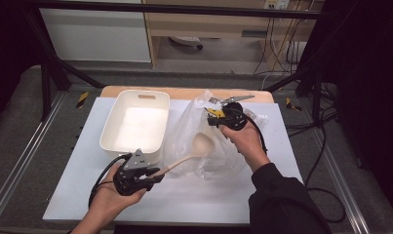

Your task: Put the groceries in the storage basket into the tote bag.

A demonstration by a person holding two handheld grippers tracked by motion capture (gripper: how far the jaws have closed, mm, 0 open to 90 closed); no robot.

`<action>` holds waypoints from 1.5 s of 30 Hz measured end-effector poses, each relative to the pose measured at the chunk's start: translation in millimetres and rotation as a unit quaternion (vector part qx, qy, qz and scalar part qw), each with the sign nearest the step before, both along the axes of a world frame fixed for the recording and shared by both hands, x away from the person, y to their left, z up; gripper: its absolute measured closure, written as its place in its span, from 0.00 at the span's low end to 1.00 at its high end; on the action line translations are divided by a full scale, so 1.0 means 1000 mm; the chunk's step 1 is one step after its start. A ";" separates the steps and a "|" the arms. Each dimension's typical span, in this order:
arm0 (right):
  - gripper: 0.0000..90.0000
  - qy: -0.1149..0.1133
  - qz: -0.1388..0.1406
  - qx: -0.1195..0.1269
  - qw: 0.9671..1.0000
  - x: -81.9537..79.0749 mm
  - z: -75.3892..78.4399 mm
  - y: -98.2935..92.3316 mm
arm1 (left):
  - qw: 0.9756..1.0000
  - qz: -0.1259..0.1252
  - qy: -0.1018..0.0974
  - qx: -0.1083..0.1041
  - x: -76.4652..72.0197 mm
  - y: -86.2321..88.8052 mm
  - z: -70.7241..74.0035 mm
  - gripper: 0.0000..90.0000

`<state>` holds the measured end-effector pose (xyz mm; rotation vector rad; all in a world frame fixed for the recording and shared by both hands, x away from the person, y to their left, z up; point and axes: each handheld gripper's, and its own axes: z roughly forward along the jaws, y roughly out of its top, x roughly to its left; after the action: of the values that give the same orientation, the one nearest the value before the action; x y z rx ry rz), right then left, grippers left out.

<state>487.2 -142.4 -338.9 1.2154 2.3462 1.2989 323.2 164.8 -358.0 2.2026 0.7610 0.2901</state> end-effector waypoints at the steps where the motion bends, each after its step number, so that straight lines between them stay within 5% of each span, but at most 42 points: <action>1: 1.00 0.000 -0.001 -0.001 1.000 0.000 0.000 0.000 | 1.000 -0.001 -0.001 -0.001 -0.001 -0.003 0.000 0.78; 9: 1.00 -0.003 -0.003 0.001 1.000 -0.001 0.002 -0.004 | 1.000 -0.010 -0.001 0.006 -0.001 -0.022 0.000 0.78; 24: 1.00 -0.018 -0.008 0.015 1.000 -0.011 0.014 -0.011 | 1.000 0.020 -0.006 0.013 0.031 -0.036 -0.019 0.78; 32: 1.00 -0.022 -0.007 0.018 1.000 -0.012 0.017 -0.009 | 0.999 0.031 -0.013 0.004 0.045 -0.046 -0.022 0.78; 45: 1.00 -0.030 0.000 0.023 0.999 -0.018 0.023 -0.006 | 0.999 0.044 -0.026 -0.017 0.073 -0.089 -0.033 0.78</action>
<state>469.7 -148.5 -316.3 1.1724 2.2873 1.3768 396.1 75.7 -391.1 2.1242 0.8305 0.3733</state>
